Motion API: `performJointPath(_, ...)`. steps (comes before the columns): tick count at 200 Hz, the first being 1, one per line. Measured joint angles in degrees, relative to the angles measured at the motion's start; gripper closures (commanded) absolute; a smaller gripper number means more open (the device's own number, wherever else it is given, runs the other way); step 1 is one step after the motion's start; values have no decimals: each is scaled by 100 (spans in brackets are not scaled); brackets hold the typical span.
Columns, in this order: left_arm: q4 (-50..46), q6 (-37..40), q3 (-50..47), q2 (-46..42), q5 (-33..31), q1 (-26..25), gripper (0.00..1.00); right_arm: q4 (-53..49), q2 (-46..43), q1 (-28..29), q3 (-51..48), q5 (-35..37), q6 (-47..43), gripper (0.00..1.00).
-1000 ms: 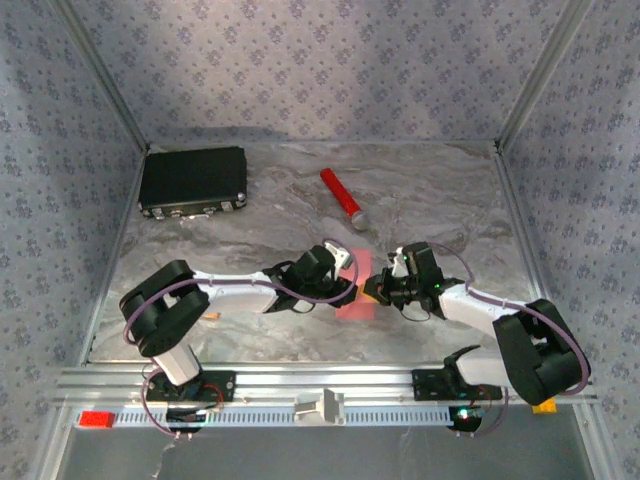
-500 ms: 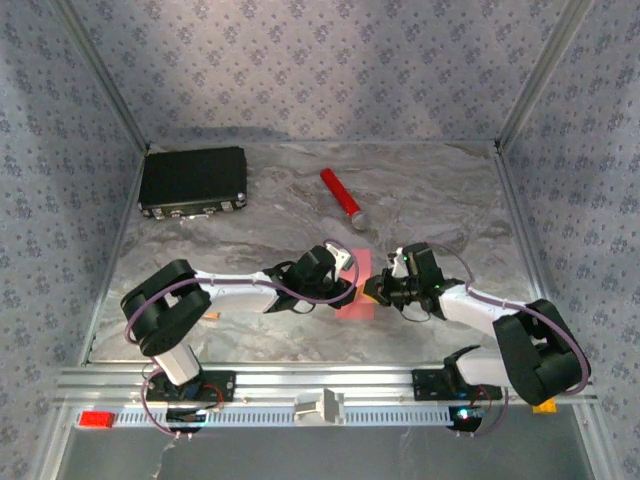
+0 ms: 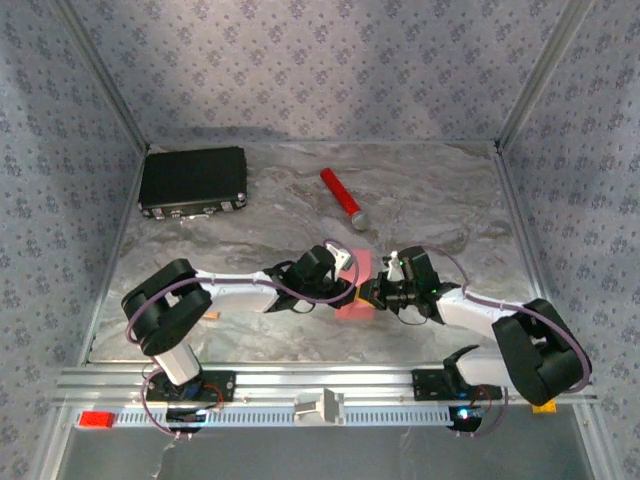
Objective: Fold a paper plane with a square sheet of paper (pick it up from the middle)
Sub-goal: Fold the triangle a second time at the center of the table.
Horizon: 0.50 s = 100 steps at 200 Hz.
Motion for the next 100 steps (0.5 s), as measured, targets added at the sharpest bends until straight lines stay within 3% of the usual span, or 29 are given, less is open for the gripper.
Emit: performJointPath(100,278,-243,-120,0,20,39,81,120,22,-55,-2,22,111,93)
